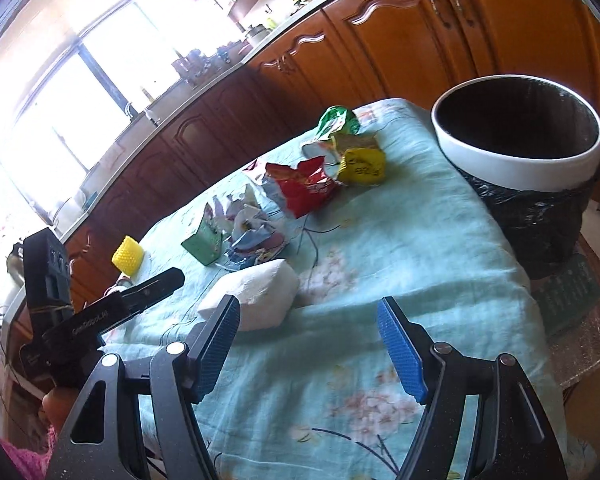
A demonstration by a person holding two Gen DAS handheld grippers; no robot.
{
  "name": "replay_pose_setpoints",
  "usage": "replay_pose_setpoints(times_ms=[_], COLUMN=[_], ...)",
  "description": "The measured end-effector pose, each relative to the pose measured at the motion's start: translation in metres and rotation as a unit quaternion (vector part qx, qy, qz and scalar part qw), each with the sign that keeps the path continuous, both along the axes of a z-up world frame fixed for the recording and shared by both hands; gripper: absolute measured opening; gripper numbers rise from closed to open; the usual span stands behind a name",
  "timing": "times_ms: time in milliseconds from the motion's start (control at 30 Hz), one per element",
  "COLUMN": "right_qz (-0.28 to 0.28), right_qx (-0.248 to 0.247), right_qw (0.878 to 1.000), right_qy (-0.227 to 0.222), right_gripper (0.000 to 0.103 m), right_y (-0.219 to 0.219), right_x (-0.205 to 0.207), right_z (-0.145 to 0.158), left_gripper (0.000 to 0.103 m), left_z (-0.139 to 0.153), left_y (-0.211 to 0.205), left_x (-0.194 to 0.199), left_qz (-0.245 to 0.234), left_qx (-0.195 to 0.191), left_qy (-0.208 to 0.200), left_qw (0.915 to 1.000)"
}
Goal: Collect trash
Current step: 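Grasp the white foam block with the right tool while the left tool grasps the green milk carton, then carry the foam block and milk carton over the bin opening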
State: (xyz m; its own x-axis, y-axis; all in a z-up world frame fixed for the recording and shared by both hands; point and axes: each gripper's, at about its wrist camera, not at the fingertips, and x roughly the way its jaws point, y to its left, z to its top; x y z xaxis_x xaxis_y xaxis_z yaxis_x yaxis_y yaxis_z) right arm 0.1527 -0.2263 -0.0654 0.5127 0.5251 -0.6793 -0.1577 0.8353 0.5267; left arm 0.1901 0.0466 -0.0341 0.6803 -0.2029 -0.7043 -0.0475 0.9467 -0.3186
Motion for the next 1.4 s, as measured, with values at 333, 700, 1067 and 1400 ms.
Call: replay_pose_setpoints(times_ms=[333, 700, 1067, 1400], right_qz=[0.138, 0.283, 0.321, 0.207], right_qx=[-0.045, -0.117, -0.095, -0.061], right_qw=[0.989, 0.95, 0.941, 0.976], right_qy=[-0.03, -0.057, -0.045, -0.041], right_gripper=[0.082, 0.088, 0.06, 0.034], right_y=[0.045, 0.082, 0.103, 0.074], right_x=[0.016, 0.053, 0.045, 0.016], right_z=[0.001, -0.007, -0.018, -0.01], left_gripper=[0.058, 0.069, 0.036, 0.03], left_z=[-0.006, -0.018, -0.039, -0.016], left_y=[0.016, 0.027, 0.026, 0.023], left_x=[0.023, 0.082, 0.109, 0.057], left_qz=[0.01, 0.029, 0.047, 0.029], left_qx=[0.014, 0.044, 0.059, 0.035], left_qy=[0.018, 0.038, 0.049, -0.002], left_qw=[0.9997, 0.9979, 0.9959, 0.999])
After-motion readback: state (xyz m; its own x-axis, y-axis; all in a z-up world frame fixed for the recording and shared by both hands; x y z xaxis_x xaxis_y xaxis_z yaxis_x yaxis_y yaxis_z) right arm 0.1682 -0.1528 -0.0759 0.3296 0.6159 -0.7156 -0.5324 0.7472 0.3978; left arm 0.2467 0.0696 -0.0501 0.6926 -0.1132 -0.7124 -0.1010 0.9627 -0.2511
